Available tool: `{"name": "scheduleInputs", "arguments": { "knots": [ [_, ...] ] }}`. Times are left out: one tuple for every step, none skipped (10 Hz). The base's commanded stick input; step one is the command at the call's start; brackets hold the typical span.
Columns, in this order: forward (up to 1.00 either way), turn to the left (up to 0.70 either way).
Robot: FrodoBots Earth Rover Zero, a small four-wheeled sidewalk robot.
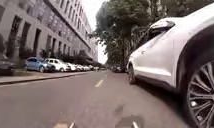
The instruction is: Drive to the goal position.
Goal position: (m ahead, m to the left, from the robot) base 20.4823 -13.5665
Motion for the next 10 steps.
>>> {"name": "scheduleInputs", "arguments": {
  "knots": [
    [0.70,0.00],
    [0.70,0.00],
    [0.70,0.00],
    [0.70,0.00],
    [0.70,0.00],
    [0.70,0.00],
    [0.70,0.00],
    [0.70,0.00],
    [0.70,0.00],
    [0.70,0.00]
  ]
}}
